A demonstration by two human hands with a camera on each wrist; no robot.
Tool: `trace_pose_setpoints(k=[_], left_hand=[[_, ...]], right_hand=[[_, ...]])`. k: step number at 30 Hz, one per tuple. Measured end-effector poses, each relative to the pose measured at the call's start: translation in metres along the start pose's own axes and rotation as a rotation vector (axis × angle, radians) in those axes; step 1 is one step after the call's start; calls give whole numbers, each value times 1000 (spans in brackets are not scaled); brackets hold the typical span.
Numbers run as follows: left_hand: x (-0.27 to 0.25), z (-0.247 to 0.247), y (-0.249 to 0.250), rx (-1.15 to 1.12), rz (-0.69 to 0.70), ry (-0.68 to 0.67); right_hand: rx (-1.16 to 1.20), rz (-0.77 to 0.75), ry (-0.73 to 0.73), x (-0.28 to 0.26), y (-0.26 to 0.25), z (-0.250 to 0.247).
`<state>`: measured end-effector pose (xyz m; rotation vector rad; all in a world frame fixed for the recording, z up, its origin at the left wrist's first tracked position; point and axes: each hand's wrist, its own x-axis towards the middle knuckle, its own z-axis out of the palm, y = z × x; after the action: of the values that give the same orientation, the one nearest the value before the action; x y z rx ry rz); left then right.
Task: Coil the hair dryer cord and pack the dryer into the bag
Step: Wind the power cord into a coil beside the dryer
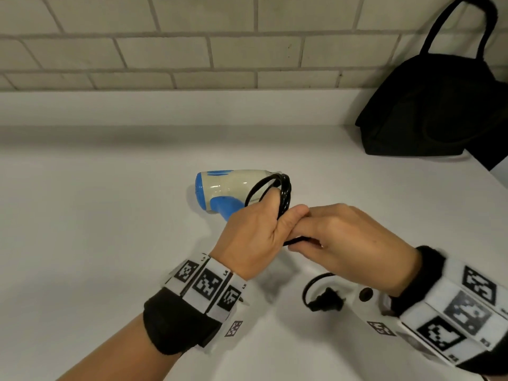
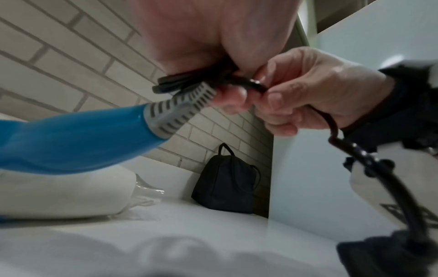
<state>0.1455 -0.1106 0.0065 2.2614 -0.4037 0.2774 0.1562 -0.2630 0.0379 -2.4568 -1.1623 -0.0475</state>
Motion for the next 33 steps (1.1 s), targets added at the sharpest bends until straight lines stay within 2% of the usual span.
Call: trace_pose_setpoints(k=[2, 5, 8, 10, 12, 15, 17, 18, 21, 25, 29, 30, 31, 33], left_hand=[[-1, -1, -3, -69, -41, -50], [-3, -4, 3, -390, -187, -147], [-4, -12, 12, -565, -252, -224], [-1, -19, 11, -653, -292, -252], [0, -25, 5, -693, -325, -279], [-3, -30, -4, -700, -388, -258], [-3, -35, -9, -778, -443, -213], [-3, -37, -11, -820, -456, -198], [-4, -39, -15, -925, -469, -191], [-4, -40, -15, -1071, -453, -219], [-5, -36, -14, -1172, -447, -265], [-5, -34, -13, -1182, -440, -269], [-5, -32, -13, -1186, -435, -268], [-6, -29, -12, -1193, -426, -260]], right_hand=[[85, 52, 96, -3, 7, -5], [269, 73, 230, 1, 13, -13], [348, 78, 305, 8, 20, -7], [307, 69, 288, 12, 27, -2], [137, 63, 234, 13, 34, 0], [-251, 192, 15, 12, 44, -7], [-347, 262, -59, 9, 44, -14], [-345, 264, -42, 8, 43, -16], [-167, 232, 48, 9, 44, -11], [167, 322, 125, 15, 48, 0], [-90, 480, 12, 27, 45, 10], [-78, 489, 1, 31, 44, 13], [14, 489, 19, 35, 44, 16], [383, 507, 127, 43, 43, 21]])
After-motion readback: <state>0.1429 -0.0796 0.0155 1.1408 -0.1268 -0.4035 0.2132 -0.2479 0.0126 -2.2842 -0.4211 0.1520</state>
